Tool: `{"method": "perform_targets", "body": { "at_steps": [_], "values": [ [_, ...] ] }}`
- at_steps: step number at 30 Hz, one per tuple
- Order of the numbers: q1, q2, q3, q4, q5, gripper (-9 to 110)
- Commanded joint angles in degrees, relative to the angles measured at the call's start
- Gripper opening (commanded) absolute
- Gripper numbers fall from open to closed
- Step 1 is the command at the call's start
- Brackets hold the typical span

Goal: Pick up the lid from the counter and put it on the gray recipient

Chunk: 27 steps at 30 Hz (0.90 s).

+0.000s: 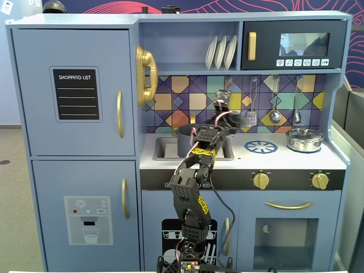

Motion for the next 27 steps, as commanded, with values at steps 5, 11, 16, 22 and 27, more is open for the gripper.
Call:
{"method": "perform_targets", "body": {
  "at_steps": [5,11,16,22,27],
  "values": [
    [-9.8,3.8,-3.3,2.8,2.7,0],
    [-14.4,4.7,2.0,0.1,0.5,0],
    [-16.3,5.4,5.3,-2.0,-1.4,0],
    [-17.3,5.6,8.1,-5.0,-4.1,0],
    [-17.9,5.4,9.3,-6.0,-4.9,0]
  ]
}}
